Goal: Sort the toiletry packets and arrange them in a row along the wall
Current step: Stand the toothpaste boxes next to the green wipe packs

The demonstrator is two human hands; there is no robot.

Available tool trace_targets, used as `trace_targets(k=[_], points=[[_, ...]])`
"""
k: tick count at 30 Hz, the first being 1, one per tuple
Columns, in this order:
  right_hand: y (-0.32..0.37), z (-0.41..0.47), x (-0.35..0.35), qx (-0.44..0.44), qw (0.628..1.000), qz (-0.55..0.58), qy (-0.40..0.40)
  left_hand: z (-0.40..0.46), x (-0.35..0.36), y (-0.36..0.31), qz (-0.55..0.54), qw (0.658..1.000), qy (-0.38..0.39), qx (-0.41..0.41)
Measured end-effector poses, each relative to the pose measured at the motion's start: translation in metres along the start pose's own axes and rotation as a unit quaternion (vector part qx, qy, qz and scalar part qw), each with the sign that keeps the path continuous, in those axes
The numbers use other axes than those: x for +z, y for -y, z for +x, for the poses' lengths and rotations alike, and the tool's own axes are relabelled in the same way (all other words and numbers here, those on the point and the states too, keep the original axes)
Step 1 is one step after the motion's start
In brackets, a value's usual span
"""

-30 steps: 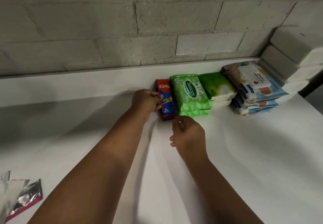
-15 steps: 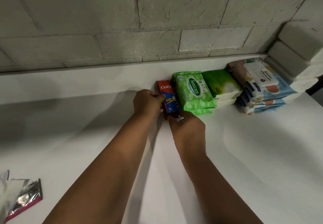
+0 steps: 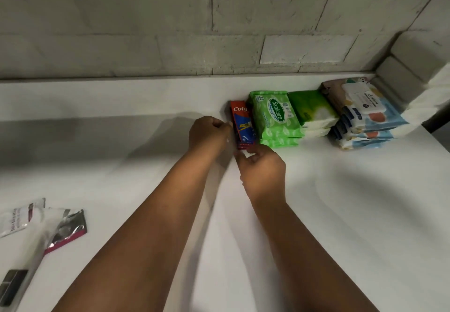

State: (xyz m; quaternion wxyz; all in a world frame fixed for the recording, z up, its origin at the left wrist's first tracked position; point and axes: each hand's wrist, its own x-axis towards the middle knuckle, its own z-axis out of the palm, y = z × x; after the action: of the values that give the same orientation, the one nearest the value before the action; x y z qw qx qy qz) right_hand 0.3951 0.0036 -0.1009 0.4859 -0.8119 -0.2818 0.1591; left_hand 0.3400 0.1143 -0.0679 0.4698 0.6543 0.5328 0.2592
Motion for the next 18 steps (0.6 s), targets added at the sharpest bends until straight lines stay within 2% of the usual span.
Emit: trace_targets(k=[7,11,18], points=[[0.044,-0.041,0.004,-0.065,0.995,-0.042,0.062,-0.043,-0.064,0.015,0.037,0.999,-0.015,0.029],[0.063,-0.076,0.016,-0.083,0.990,-0.044,0.104,-0.074,-0.111,0.037,-0.002,0.999,-0.051,0.007],[0.086,-0.135,0.047,-0.090,0.977,-0.049,0.187,-0.126,-0.190,0.073,0.001,0.996,-0.085,-0.019]])
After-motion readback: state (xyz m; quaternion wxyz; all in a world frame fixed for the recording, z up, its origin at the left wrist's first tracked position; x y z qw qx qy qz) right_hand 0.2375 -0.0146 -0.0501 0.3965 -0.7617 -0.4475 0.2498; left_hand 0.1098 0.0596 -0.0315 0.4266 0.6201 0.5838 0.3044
